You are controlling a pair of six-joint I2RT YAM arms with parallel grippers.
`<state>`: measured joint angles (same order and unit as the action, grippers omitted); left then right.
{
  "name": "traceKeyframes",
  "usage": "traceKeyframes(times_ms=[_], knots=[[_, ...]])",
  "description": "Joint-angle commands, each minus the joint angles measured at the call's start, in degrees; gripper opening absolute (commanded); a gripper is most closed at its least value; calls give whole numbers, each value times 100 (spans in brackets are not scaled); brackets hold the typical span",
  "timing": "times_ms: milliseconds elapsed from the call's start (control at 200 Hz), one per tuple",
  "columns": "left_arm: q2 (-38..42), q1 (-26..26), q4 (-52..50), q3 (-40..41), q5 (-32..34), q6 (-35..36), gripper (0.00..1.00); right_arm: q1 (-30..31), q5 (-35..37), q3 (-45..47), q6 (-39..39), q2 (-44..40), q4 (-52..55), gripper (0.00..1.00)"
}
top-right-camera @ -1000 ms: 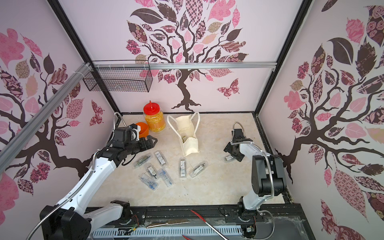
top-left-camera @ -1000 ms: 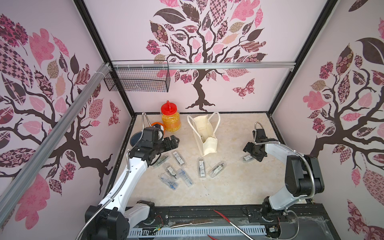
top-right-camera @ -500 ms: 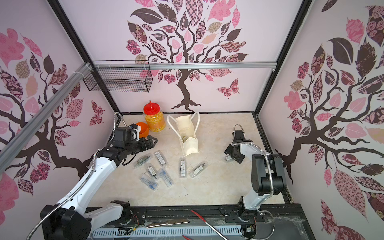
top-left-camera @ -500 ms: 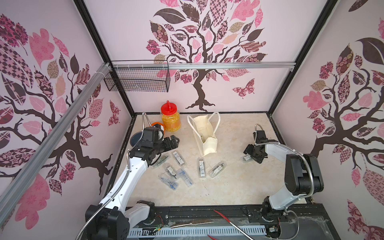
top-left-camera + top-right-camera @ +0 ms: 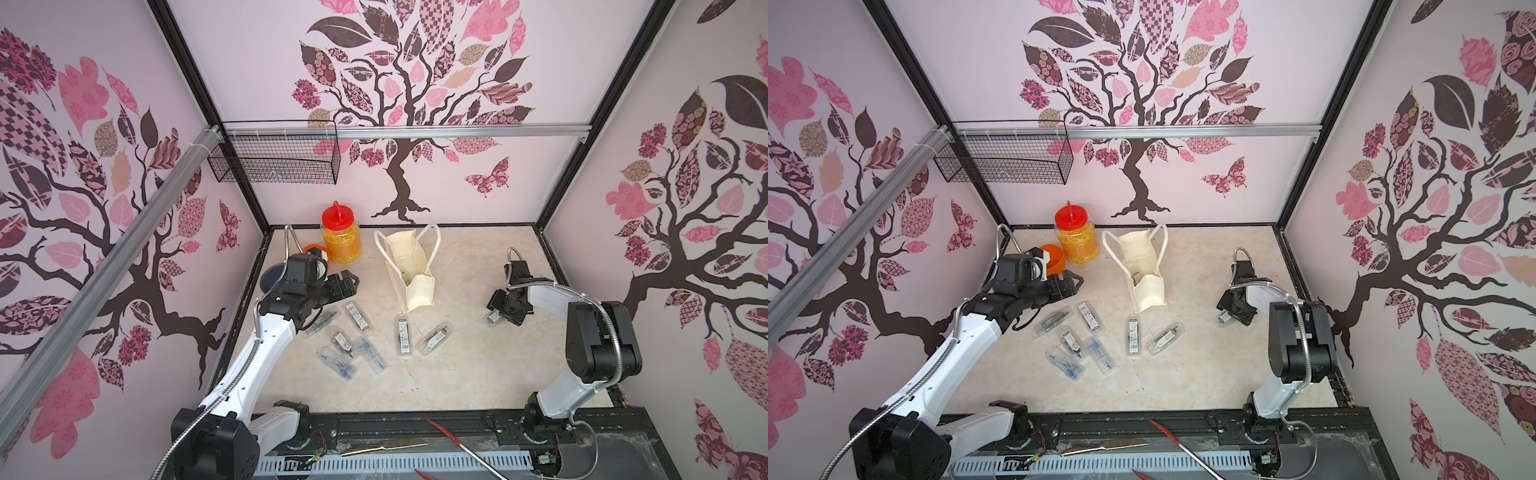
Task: Put the compass set into the canvas bag
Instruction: Pick up the compass set at the center of the board.
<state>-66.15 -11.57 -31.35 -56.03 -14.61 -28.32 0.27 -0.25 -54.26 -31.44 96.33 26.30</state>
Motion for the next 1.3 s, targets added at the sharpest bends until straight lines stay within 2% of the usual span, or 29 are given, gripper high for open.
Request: traceKeyframes(times_ms=[0,330,705,780,850,1095,1295], knots=[[-13,-15,145,113,-2,6,97,-27,-180,-52,90,215,62,67],[-162,-34,260,12,-131,-125,96,-19,-592,-47,292,218,-87,58],[-98,-42,217,52,-82,-99,96,97,-524,-171,745,243,148,53],[-98,-43,226,51,-78,-90,96,143,-409,-227,843,317,270,57],[-101,-42,217,41,-86,-92,97,192,-300,-308,930,405,390,65],[-81,-42,208,39,-68,-62,97,329,-235,-384,947,575,519,65],[-90,-46,219,66,-60,-51,96,426,-98,-328,896,228,734,72]])
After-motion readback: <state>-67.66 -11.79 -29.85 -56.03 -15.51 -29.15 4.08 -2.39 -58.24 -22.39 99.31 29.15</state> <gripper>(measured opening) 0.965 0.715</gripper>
